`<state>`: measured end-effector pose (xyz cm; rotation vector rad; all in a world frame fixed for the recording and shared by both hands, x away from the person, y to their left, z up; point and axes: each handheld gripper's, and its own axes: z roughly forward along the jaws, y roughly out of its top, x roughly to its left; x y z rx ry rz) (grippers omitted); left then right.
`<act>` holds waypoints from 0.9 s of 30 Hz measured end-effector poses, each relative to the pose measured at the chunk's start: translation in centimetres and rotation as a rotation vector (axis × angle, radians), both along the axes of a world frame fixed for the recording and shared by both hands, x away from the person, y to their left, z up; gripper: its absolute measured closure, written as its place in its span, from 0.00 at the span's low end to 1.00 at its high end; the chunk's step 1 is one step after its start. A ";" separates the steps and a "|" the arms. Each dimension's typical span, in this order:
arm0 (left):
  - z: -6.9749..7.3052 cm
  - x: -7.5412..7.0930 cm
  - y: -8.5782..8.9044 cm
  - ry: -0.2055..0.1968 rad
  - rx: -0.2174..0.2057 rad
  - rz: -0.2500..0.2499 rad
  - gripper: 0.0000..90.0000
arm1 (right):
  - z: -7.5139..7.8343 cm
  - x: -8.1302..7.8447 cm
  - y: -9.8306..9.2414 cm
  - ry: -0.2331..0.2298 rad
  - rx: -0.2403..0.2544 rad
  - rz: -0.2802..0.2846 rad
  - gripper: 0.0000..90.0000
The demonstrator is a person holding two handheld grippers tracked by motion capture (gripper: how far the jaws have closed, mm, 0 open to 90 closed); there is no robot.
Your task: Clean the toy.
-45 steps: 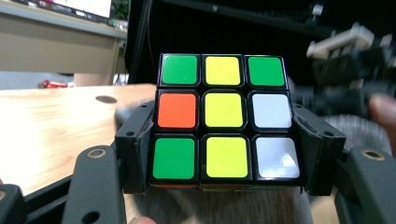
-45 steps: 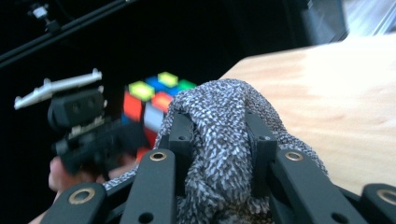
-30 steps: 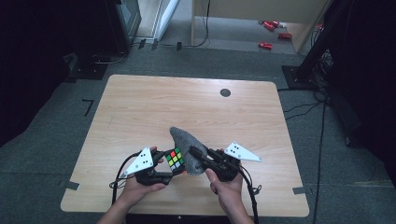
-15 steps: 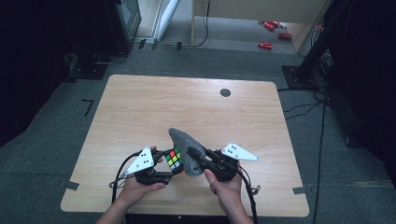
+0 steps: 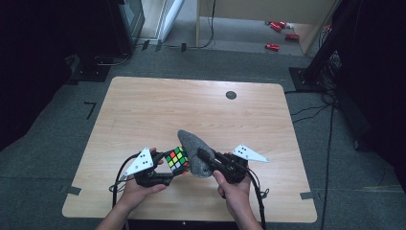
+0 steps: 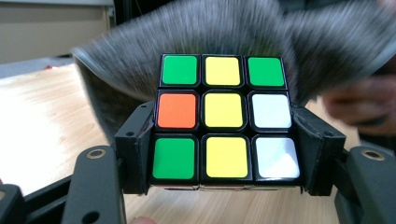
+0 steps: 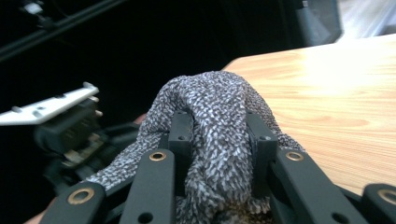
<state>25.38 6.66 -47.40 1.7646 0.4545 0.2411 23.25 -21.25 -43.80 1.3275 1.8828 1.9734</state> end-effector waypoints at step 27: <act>0.3 0.7 1.1 0.015 -0.041 0.054 0.39 | -2.1 1.0 -0.7 0.008 -0.160 -0.037 0.78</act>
